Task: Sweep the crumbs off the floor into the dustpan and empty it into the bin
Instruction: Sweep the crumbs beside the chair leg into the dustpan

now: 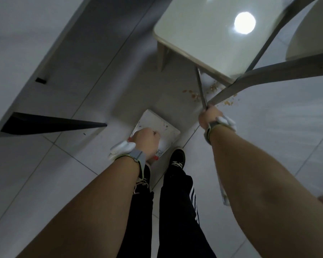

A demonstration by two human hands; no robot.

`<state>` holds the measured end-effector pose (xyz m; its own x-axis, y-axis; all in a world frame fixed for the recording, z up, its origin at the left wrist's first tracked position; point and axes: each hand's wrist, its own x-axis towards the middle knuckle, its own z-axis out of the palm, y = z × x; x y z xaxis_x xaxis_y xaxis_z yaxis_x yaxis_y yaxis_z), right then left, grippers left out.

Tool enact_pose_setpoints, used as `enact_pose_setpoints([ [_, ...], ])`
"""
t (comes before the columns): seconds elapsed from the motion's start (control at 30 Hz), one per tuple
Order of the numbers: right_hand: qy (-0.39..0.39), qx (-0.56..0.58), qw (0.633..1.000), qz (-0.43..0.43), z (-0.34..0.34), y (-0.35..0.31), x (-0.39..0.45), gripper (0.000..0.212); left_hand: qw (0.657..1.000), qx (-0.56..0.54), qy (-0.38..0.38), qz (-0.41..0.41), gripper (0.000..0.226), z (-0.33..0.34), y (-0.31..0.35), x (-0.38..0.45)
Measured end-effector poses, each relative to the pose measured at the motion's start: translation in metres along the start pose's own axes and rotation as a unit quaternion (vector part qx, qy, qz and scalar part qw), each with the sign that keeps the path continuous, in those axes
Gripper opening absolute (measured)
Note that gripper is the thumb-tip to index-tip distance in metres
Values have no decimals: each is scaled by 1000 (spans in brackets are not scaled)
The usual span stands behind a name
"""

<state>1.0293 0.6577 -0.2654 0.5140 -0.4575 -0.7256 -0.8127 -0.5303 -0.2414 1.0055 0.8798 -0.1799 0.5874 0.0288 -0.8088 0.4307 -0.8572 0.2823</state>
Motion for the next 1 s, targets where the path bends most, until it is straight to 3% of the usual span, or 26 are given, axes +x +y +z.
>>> enact_pose_setpoints([
  [0.07, -21, 31, 999, 0, 0, -30, 26, 42, 1000, 13, -2, 6, 46, -1, -6, 0],
  [0.2, -56, 33, 997, 47, -6, -29, 45, 44, 1000, 20, -2, 18, 45, -2, -3, 3],
  [0.27, -55, -9, 997, 54, 0, -7, 31, 47, 999, 30, -6, 30, 48, -3, 2, 3],
  [0.4, -70, -222, 972, 29, 19, 58, -15, 54, 998, 46, -21, 37, 44, -2, 8, -3],
  [0.53, -74, -168, 981, 61, 44, 132, -60, 51, 997, 51, -22, 51, 43, 4, 2, -5],
  [0.67, -14, -166, 985, 38, 44, 165, -84, 52, 997, 44, -19, 56, 48, 7, -3, -5],
  [0.83, 37, -133, 990, 15, 26, 98, -46, 49, 998, 41, -18, 43, 49, 7, -9, 0],
  [1.0, -20, -155, 987, 38, 3, 17, -8, 33, 998, 25, -31, 47, 52, -1, -13, 0],
])
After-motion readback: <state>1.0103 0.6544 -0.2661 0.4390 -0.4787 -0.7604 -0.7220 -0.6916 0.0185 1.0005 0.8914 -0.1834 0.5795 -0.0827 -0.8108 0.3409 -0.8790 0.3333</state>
